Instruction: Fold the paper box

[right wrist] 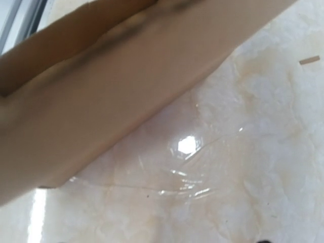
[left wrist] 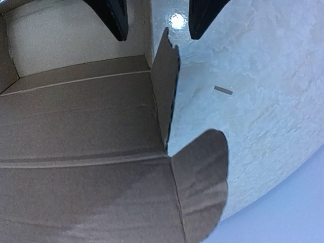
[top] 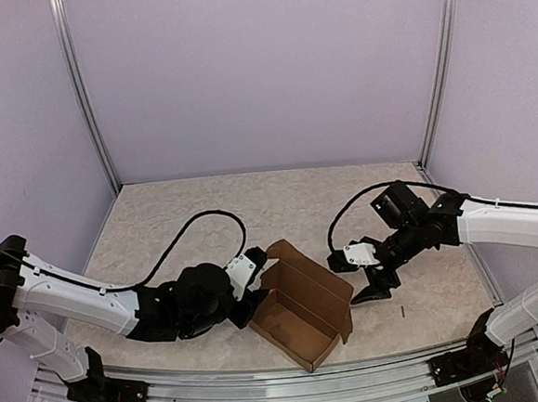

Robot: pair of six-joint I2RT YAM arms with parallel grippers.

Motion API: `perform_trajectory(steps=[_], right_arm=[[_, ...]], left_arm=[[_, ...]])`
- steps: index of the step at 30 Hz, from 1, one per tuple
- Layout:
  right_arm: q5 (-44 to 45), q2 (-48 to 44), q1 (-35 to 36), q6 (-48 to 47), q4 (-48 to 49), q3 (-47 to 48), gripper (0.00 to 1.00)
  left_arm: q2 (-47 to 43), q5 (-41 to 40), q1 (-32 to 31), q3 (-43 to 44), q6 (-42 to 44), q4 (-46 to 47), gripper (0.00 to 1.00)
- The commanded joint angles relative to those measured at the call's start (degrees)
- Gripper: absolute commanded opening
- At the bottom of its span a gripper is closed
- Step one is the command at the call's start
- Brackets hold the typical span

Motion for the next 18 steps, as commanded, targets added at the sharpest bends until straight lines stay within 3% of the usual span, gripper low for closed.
perform_trajectory(steps=[1, 4, 9, 18], right_arm=[[1.3, -1.6, 0.5, -1.2, -2.8, 0.9, 0.79], [1.8, -2.0, 0.8, -1.4, -3.1, 0.8, 0.80], [2.4, -3.0, 2.6, -0.8, -3.0, 0.1, 0.80], [2.0, -2.8, 3.4, -0.3, -2.6, 0.5, 0.80]], left_arm=[[-6.8, 3.5, 1.3, 6.5, 1.9, -17.0, 0.46], [-9.4, 11.3, 4.6, 9.3, 2.4, -22.9, 0.53], [-9.6, 21.7, 7.9, 12.8, 3.9, -26.7, 0.55], [-1.5, 21.8, 10.2, 20.2, 5.7, -30.8, 0.53]])
